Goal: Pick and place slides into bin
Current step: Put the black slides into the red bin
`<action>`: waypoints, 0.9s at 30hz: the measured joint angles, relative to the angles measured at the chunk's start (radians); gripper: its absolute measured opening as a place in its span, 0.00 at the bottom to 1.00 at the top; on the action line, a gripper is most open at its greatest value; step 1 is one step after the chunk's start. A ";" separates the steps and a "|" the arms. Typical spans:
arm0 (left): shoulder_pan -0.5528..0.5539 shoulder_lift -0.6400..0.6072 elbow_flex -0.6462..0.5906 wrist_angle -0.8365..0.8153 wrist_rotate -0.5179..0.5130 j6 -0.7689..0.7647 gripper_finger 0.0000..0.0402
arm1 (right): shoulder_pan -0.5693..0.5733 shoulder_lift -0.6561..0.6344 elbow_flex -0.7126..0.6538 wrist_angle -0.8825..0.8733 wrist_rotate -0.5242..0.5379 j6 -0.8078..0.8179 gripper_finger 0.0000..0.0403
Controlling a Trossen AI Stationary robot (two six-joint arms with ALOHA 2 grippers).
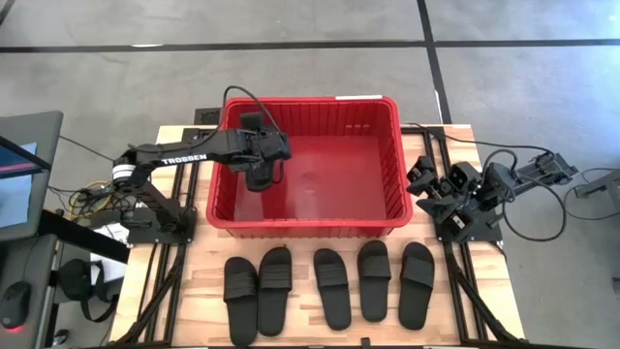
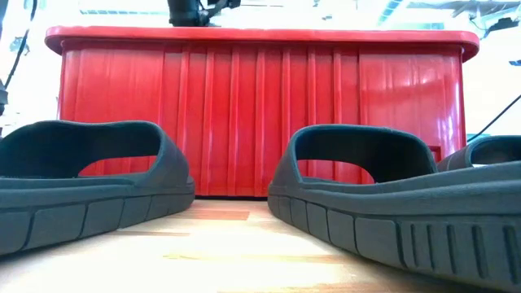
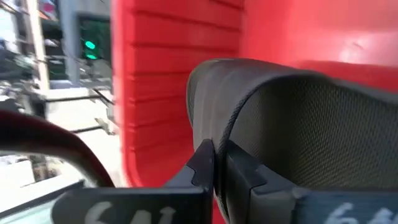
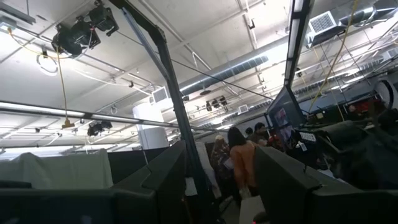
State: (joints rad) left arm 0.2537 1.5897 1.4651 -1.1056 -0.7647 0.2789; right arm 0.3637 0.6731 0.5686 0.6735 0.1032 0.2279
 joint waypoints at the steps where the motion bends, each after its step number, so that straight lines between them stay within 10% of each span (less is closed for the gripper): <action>1: 0.004 0.000 -0.013 0.001 0.003 -0.005 0.00 | 0.000 0.000 0.000 0.000 0.000 0.000 0.43; 27: 0.153 0.000 -0.291 0.276 0.159 0.179 0.00 | 0.000 0.000 0.000 0.008 0.003 0.008 0.43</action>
State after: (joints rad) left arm 0.4068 1.5894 1.1742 -0.8298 -0.6058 0.4579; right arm 0.3637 0.6731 0.5686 0.6819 0.1062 0.2364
